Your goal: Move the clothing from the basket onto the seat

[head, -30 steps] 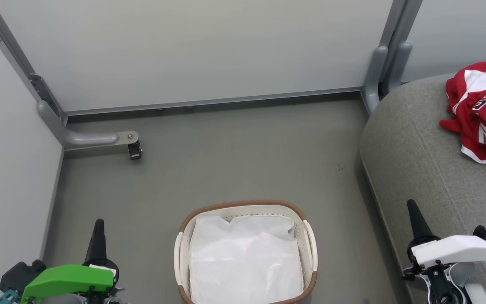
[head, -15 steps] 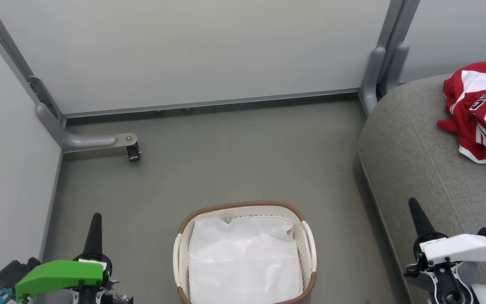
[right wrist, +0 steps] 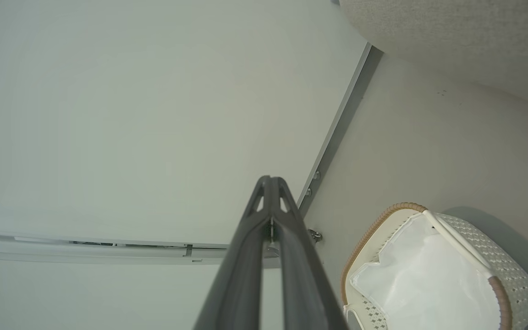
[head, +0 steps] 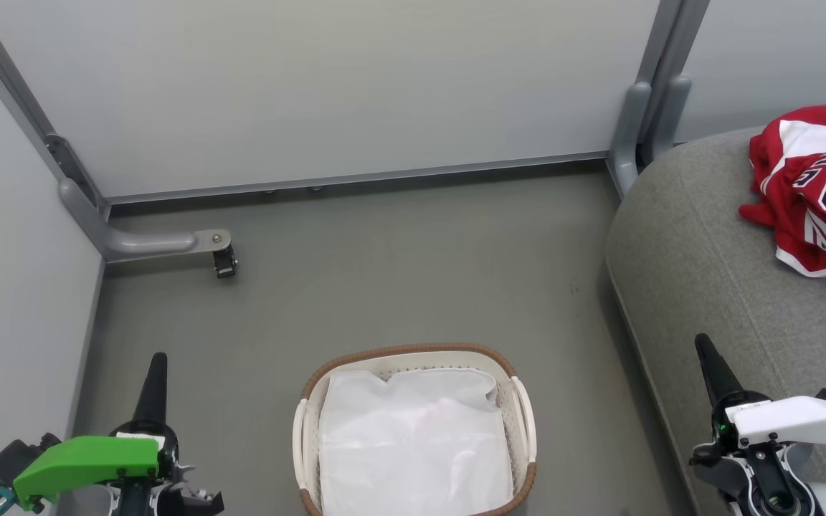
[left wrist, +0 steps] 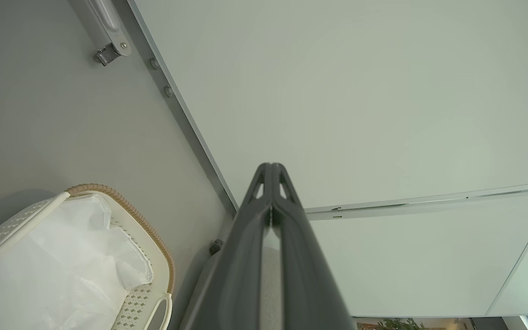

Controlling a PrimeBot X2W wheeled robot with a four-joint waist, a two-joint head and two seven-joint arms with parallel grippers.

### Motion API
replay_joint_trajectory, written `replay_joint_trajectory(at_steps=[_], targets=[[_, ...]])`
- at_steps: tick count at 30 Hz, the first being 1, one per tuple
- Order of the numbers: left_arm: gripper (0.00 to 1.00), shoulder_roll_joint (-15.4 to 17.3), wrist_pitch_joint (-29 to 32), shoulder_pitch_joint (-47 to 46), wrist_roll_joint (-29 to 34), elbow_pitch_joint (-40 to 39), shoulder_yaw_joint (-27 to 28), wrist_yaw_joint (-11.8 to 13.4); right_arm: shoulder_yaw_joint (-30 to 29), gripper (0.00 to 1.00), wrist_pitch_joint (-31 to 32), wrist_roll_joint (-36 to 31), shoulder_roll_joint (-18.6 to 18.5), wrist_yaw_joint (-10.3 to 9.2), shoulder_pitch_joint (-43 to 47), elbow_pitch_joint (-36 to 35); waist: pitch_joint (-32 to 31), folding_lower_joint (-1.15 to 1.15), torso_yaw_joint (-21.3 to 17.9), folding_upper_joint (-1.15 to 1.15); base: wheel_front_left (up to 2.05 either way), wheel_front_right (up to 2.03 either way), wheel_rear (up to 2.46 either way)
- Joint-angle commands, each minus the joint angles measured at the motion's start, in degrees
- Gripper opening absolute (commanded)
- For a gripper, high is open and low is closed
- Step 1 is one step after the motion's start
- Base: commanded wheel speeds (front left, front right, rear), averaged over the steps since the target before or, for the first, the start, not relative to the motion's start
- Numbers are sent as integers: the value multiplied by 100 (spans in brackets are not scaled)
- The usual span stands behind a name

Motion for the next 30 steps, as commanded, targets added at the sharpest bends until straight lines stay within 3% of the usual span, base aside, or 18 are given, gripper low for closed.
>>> replay_joint_trajectory(at_steps=[1, 30], targets=[[0, 47, 36, -122, -143, -54, 38, -39, -33, 0, 36, 145, -32, -3, -98, -58, -3, 0, -3, 0, 0, 0, 0], [0, 34, 387, -270, -1268, -58, 250, -103, -149, 0, 377, 1406, -43, -3, -105, -116, -67, 0, -70, 0, 0, 0, 0]])
